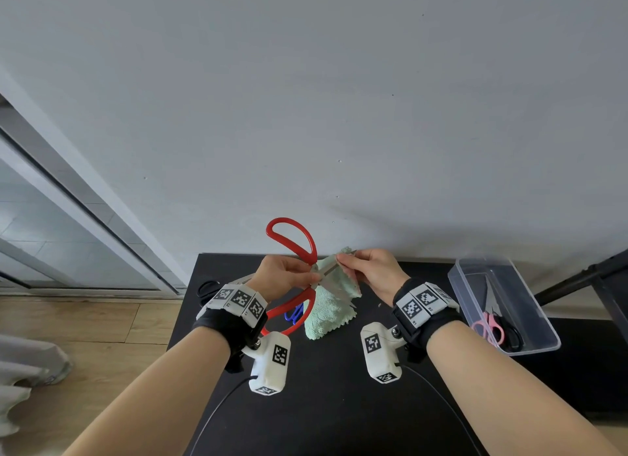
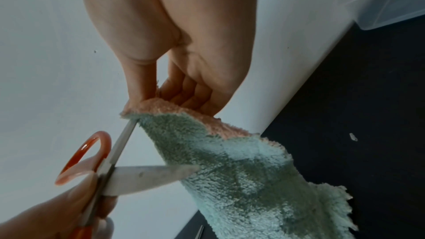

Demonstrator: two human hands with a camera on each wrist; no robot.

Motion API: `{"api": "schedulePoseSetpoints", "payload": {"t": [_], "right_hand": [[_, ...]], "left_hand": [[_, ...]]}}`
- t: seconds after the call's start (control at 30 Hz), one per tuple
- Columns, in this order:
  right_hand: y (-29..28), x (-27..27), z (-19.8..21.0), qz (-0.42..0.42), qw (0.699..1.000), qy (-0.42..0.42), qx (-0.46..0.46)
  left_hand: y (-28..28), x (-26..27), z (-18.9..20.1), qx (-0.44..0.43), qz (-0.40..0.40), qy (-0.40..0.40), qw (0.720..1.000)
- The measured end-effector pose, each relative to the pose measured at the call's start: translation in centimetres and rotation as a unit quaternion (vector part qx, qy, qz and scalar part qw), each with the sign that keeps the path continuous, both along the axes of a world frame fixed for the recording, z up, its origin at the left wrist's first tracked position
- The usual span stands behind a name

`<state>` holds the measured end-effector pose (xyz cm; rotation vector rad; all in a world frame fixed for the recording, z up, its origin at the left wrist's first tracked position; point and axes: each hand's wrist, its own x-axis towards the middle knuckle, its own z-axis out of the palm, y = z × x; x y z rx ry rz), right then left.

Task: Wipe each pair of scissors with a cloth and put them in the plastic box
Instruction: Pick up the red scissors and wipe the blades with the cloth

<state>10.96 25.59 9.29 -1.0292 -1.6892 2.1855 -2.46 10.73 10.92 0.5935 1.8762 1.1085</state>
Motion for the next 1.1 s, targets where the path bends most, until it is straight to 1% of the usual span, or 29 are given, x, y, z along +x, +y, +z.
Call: {"api": "schedulePoseSetpoints", "payload": {"t": [0.2,0.27,0.33,0.4,0.43,0.5,0.57,0.7,0.97,1.1], "right_hand": [[0.4,0.3,-0.1,-0.017,0.999,0.011,-0.028],[0.5,0.4,-0.2,-0.018,0.999,0.019,-0.022],[1.3,0.7,-0.3,-0.059,0.998,0.021,-0.013],[2.7,1.4,0.0,-0.134,0.989,0.039,-0.048],[3.4,1.8,0.2,-0.153,0.985,0.053,-0.062],[4.0,2.3,0.5,-0.131,0.987,0.062,-0.066],[3.5,2.2,0.6,-0.075,0.994,0.049,-0.067],[1.1,1.0,0.5,-0.012,0.997,0.020,-0.073],[-0.9,-0.4,0.9,0.034,0.997,0.022,-0.063],[-1.2,-0.9,0.9,0.039,0.998,0.002,-0.041]], "left_hand": [[-0.2,-0.1,0.2,0.002,-0.013,0.006,1.000],[-0.3,-0.1,0.1,0.003,-0.013,0.007,1.000],[-0.5,-0.3,0.1,-0.003,-0.013,0.014,1.000],[-1.2,-0.7,-0.2,-0.011,-0.005,0.025,1.000],[-1.6,-1.0,-0.4,-0.012,0.005,0.027,1.000],[-2.1,-1.3,-0.8,-0.010,0.032,0.012,0.999],[-2.1,-1.2,-0.9,-0.005,0.049,-0.004,0.999],[-1.0,-0.6,-0.3,0.019,0.052,-0.012,0.998],[0.2,-0.2,0.3,0.031,0.041,0.014,0.999],[0.3,0.0,0.5,0.033,0.030,0.027,0.999]]}}
